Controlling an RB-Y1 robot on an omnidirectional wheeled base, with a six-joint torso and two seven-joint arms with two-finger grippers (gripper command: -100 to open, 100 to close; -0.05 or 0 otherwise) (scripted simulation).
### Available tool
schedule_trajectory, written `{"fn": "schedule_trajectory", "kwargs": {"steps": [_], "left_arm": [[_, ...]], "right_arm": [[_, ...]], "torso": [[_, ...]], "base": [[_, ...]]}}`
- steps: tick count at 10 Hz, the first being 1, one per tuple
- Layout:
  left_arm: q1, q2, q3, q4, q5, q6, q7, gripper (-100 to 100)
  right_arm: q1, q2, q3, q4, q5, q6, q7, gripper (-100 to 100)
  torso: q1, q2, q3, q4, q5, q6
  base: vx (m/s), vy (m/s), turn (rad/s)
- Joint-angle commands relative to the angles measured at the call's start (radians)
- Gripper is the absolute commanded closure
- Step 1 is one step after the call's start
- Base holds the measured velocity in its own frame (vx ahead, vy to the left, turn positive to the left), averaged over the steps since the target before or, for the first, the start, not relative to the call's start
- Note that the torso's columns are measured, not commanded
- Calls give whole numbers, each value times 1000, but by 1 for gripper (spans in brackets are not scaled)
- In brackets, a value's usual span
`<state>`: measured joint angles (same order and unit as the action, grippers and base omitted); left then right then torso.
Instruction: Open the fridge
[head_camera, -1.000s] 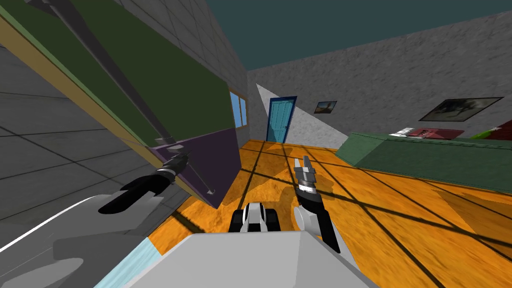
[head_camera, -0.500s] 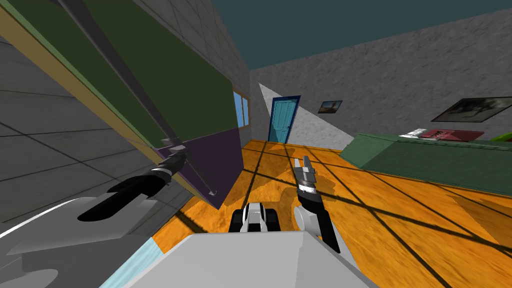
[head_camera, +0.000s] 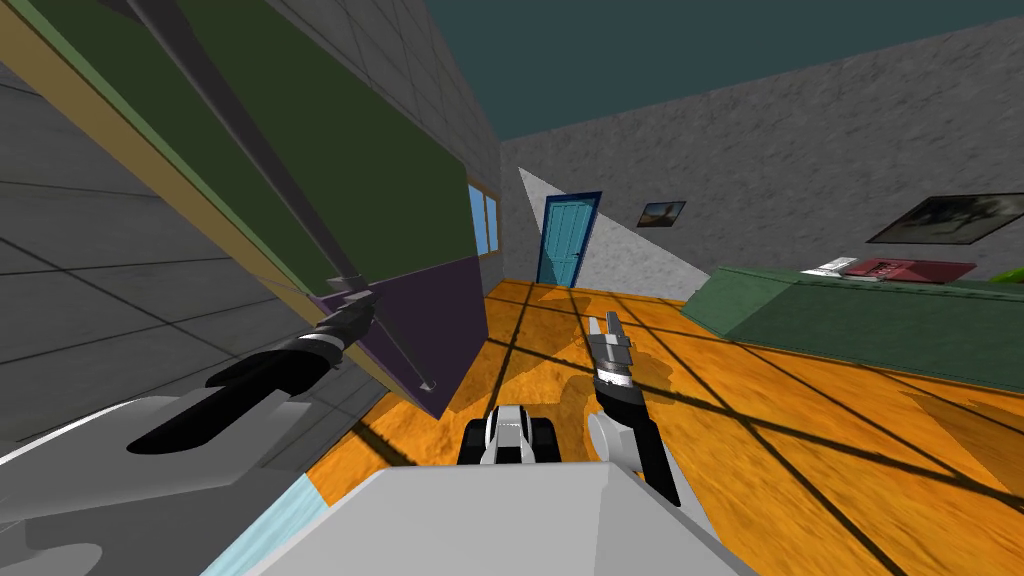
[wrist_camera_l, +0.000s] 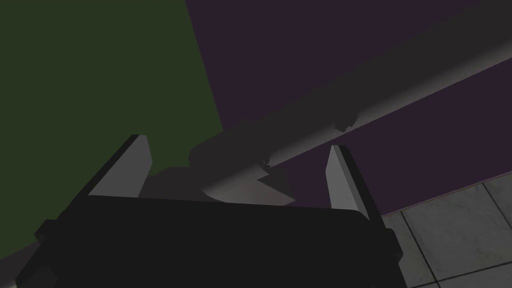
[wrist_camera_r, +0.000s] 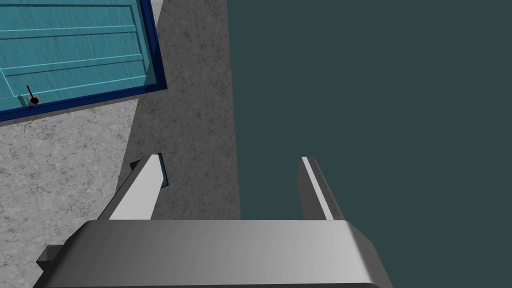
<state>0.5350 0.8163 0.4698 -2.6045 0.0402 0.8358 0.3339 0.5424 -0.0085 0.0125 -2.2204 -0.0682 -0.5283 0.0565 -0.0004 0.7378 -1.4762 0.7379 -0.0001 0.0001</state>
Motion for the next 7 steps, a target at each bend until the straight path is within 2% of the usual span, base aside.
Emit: {"fn": "schedule_trajectory", "kwargs": {"steps": [1,2,3,4,6,7], "left_arm": [[6,-1,5,0,5,0,-1,100],[10,-2,11,-1,9,-2,-2,100],[10,-2,11,-1,9,-2,-2,100],[14,-2,17,-2,14,-4,-2,100],[22,-3,29,-5,22,-7,-4,100],[22,-3,29,-5,22,-7,-4,100]], "right_arm": [[0,0,0,0,0,0,0,0],[0,0,0,0,0,0,0,0],[1,1,0,0,0,0,0,0],[0,1,1,0,0,0,0,0],[1,1,0,0,0,0,0,0],[1,1,0,0,0,0,0,0]], "torso": [[-1,0,-1,1,-1,2],[-6,-5,-3,-1,-2,0],[-13,-7,-5,-2,-4,0],[-8,-6,-4,-2,-3,1],[1,1,1,0,0,-1],[1,2,2,1,0,0]], "base": [[76,-131,261],[149,-314,413],[157,-329,150],[159,-321,196],[127,-361,401],[99,-321,132]]}}
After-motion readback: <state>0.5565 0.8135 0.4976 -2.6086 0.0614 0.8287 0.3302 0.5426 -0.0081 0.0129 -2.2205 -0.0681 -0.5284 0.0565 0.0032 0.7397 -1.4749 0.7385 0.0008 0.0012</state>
